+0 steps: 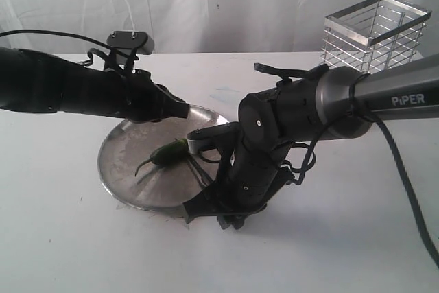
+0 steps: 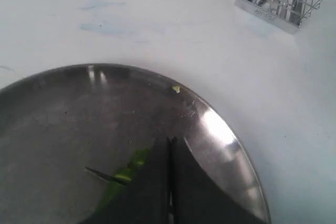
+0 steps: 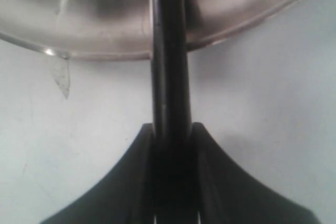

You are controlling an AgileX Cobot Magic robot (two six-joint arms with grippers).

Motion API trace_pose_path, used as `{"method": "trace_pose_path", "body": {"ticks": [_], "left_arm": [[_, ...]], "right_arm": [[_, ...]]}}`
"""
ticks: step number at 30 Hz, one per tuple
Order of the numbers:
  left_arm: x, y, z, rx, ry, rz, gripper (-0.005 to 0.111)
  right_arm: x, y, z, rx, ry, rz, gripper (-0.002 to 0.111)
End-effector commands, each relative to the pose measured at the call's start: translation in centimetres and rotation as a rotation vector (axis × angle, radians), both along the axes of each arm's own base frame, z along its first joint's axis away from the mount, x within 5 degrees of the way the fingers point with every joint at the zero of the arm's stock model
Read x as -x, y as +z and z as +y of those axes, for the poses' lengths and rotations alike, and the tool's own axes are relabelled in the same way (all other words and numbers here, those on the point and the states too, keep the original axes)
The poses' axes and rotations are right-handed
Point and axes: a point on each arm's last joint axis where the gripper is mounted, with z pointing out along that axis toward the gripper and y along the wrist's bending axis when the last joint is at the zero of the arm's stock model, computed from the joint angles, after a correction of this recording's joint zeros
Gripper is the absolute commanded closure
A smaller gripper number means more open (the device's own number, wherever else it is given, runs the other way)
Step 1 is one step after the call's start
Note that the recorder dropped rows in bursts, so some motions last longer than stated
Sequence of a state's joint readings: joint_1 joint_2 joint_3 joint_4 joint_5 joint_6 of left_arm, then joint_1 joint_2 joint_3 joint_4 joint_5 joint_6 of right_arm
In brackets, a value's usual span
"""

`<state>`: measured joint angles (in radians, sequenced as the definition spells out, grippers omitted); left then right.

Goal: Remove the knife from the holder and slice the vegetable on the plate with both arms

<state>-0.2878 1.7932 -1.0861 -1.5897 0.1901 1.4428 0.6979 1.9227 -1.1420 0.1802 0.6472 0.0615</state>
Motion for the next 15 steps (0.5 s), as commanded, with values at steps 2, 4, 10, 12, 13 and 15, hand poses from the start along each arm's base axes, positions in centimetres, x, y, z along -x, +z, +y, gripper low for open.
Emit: {"method": "trace_pose_path", "body": {"ticks": [2, 4, 10, 12, 13, 15], "left_arm": [[-0.1, -1.9, -0.3, 0.052, 0.029, 0.098, 0.107], [-0.2, -2.5, -0.4, 0.099, 0.071, 0.158, 0.107], [0.1, -3.1, -1.3, 0.261, 0.062, 0.282, 0.107], [0.1, -3.5, -1.4, 0.259, 0.063, 0.295, 0.107], [0.0, -3.8, -1.3, 0.25, 0.073, 0.298, 0.107], [-0.1, -4.3, -1.2, 0.232, 0.094, 0.305, 0.107]], "right_arm": [[0.1, 0.2, 0.0, -0.006, 0.002, -0.003, 0.108], [0.1, 0.2, 0.0, -0.006, 0.002, -0.003, 0.108], [0.1, 0.2, 0.0, -0.006, 0.002, -0.003, 0.108], [0.1, 0.2, 0.0, -0.006, 0.002, -0.003, 0.108], [0.1, 0.2, 0.0, -0.006, 0.002, -0.003, 0.108], [0.1, 0.2, 0.0, -0.006, 0.002, -0.003, 0.108]]}}
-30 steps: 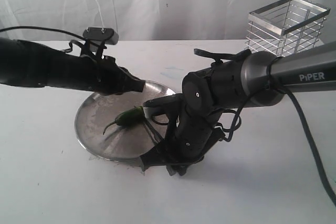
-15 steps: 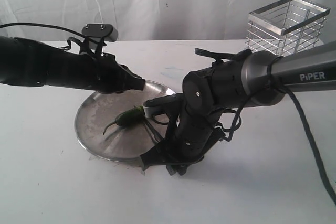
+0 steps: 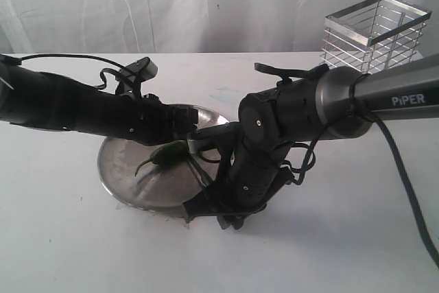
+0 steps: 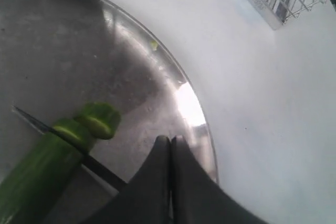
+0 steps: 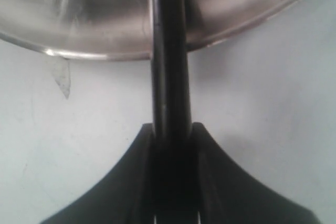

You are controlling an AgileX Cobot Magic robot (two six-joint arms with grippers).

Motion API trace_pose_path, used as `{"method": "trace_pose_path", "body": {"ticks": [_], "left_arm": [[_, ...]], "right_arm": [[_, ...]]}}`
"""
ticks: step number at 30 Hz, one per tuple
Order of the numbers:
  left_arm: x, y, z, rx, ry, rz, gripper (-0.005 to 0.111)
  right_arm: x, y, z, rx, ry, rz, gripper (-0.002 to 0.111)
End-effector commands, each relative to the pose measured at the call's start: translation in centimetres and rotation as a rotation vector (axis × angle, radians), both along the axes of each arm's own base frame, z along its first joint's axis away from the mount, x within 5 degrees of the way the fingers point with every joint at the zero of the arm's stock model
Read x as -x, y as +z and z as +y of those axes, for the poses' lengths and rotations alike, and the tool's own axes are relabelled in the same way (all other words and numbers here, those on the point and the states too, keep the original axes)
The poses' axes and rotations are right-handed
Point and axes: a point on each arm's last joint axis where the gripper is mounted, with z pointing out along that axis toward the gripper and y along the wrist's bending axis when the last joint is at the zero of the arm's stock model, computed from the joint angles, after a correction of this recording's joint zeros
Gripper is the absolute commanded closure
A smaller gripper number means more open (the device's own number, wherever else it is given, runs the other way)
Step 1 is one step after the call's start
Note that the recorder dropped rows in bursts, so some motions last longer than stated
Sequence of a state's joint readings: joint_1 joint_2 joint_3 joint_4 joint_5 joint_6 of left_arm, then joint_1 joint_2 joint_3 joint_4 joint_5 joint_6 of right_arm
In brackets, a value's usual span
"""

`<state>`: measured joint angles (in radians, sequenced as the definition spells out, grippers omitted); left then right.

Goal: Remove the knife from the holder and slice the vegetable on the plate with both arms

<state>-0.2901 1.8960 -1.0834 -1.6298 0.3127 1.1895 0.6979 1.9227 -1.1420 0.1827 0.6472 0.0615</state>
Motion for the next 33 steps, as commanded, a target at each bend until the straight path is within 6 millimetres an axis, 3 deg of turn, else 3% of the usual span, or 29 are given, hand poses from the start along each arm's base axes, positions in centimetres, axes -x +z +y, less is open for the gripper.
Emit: {"method": "trace_pose_path", "body": {"ticks": [1, 14, 30, 33], "left_arm": [[-0.1, -1.1, 0.0, 0.001, 0.024, 0.038, 0.107], [-0.3, -3.4, -0.1, 0.008, 0.043, 0.105, 0.107], [-0.6, -3.7, 0.5, -0.083, 0.059, 0.056, 0.107], [-0.8, -3.0, -0.1, -0.032, 0.021, 0.04, 0.107]], "right_arm": [[0.1, 0.2, 0.0, -0.006, 0.003, -0.003, 0.108], [0.1, 0.2, 0.0, -0.006, 0.003, -0.003, 0.108], [0.1, 0.2, 0.0, -0.004, 0.003, -0.002, 0.108], [0.1, 0.2, 0.0, -0.004, 0.003, -0.002, 0.108]]}}
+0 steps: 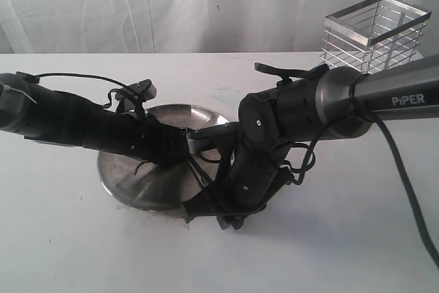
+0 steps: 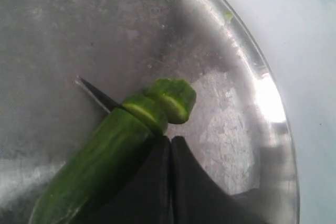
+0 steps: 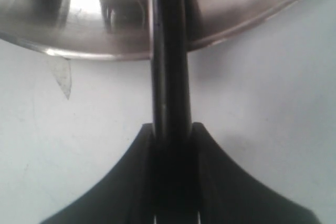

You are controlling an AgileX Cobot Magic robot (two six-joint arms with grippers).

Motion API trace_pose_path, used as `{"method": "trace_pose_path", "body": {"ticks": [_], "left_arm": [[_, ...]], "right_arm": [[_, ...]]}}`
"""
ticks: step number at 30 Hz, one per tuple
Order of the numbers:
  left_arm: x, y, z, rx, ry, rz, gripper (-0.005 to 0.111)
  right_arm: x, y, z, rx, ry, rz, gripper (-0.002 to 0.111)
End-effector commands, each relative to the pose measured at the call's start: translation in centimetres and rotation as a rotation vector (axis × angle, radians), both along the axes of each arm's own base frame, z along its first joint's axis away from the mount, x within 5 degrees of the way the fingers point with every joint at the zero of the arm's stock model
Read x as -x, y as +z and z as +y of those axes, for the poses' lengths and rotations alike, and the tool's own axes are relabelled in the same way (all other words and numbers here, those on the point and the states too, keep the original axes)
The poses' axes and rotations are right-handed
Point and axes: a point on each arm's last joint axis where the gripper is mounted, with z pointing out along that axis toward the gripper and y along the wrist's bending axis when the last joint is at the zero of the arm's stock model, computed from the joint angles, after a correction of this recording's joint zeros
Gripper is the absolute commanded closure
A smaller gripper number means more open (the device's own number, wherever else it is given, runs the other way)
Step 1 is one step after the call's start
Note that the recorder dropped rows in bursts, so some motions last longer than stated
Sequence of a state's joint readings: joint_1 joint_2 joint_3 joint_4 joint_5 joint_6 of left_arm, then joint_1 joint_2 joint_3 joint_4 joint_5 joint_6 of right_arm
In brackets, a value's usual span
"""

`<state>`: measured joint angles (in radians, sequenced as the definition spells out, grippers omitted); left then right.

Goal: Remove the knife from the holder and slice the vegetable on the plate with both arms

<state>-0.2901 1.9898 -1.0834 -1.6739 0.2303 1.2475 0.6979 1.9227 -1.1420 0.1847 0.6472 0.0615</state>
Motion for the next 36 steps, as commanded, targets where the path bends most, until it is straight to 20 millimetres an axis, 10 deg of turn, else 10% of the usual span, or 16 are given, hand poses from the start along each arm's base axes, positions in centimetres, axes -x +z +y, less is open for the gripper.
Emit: {"method": "trace_pose_path", "body": {"ticks": [1, 36], "left_arm": [[-0.1, 1.0, -0.7, 0.068, -0.04, -0.022, 0.107], [2.1, -3.5, -1.2, -0.302, -0.117, -0.02, 0.107]], "right_arm": [[0.1, 0.2, 0.0, -0.002, 0.005, -0.001, 0.108], [-0.2, 0.3, 0.2, -0.028, -0.016, -0.035, 0.108]]}}
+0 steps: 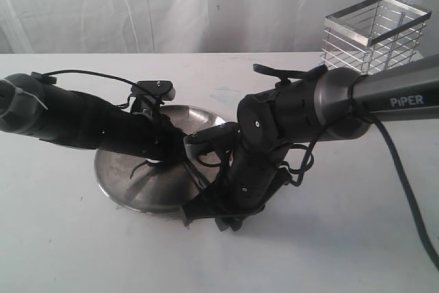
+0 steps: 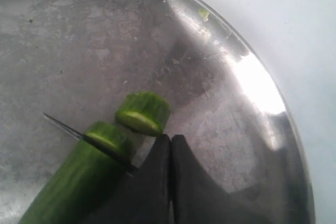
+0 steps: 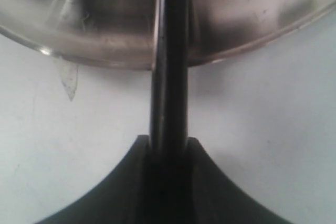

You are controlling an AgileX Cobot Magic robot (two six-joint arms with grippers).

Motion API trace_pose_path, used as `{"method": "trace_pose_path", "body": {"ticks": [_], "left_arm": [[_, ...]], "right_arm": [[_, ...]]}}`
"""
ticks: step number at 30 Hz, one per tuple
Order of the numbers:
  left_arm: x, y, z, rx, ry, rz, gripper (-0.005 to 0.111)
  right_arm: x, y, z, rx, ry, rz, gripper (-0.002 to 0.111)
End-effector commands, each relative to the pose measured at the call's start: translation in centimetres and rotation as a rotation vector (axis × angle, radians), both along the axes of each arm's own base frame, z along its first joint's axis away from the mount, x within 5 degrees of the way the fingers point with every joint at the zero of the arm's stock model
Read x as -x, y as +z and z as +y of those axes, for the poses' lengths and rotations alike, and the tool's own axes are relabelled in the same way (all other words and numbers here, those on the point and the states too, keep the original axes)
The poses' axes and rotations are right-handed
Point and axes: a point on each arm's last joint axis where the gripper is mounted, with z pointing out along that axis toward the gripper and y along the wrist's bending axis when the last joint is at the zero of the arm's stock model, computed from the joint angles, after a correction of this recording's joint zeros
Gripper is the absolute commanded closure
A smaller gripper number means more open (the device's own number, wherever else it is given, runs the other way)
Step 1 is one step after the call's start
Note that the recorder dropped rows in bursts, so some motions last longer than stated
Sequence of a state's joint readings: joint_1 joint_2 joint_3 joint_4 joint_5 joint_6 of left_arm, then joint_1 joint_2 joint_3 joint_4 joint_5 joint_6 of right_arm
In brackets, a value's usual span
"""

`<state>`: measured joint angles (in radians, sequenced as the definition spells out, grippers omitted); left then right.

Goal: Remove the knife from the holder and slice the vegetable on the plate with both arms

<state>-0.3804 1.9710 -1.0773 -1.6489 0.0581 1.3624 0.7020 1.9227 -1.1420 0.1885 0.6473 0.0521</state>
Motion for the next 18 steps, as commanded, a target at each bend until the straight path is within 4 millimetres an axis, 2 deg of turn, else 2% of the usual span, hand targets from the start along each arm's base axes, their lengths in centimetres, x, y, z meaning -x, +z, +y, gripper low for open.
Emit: {"method": "trace_pose_path", "body": {"ticks": [1, 5, 10, 18], "left_arm": [[1.2, -3.9, 0.7, -0.11, -0.042, 0.085, 0.107], [1.5, -5.7, 0.8, -0.142, -0.068, 0.122, 0.107], [1.6, -5.9, 0.7, -0.139, -0.073, 0.129, 0.107], [1.7, -5.8, 0.6, -0.14, -0.103, 0.125, 0.107]], "right_arm": [[-0.4, 0.3, 0.1, -0.03, -0.03, -0.038, 0.108], [-0.4, 0.3, 0.1, -0.031, -0.037, -0.038, 0.108], [-0.2, 0.1, -0.1, -0.018, -0.039, -0.018, 0.108], [1.2, -1.5, -1.2, 0.033, -0.042, 0.044, 0.108]]}}
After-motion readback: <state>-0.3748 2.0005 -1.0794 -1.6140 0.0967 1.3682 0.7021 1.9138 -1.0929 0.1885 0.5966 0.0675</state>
